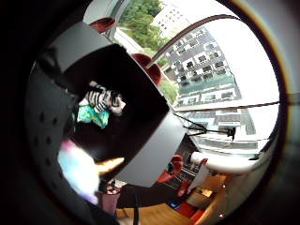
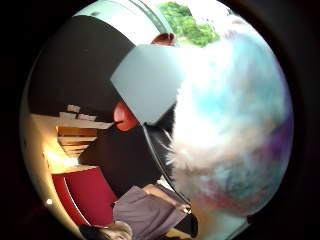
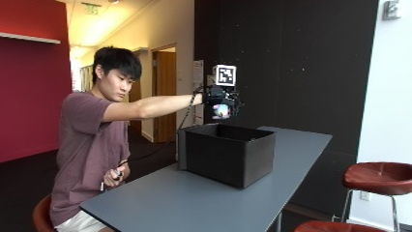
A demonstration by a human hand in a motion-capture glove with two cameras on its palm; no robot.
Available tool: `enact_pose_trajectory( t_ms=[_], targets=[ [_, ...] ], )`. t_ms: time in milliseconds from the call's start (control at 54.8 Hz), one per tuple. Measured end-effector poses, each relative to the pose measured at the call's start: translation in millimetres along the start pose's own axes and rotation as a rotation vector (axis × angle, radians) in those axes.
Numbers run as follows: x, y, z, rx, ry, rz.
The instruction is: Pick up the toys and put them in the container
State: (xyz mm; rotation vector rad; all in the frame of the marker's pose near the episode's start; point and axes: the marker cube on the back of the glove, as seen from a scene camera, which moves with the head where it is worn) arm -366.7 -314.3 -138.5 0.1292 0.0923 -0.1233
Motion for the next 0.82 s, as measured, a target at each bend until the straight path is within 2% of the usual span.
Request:
enact_pose_trajectory(
  t_ms=[55, 110, 146, 274, 347, 420, 548, 621, 712, 767, 822],
  targets=[
    [-8.2, 4.4, 1.4, -0.119, -0.006, -0.12],
    [-20.3, 0.4, 6.5, -0.242, -0.043, -0.031],
    [-22.7, -1.4, 10.1, -0.267, -0.031, -0.007],
    [-15.0, 0.3, 13.1, -0.171, -0.064, -0.096],
    [-11.5, -2.2, 12.6, -0.144, -0.077, -0.018],
    [-10.5, -0.1, 12.4, -0.096, -0.066, -0.118],
    [-9.0, -2.6, 18.3, -0.03, -0.047, -0.104],
    [-7.2, -2.5, 22.7, -0.031, -0.086, -0.036],
    [-2.8, 2.9, 27.8, -0.021, -0.11, -0.123],
    [-0.4, 1.7, 30.2, -0.018, -0.1, -0.074],
    [7.1, -2.1, 32.7, -0.016, -0.075, 0.058]
  ],
)
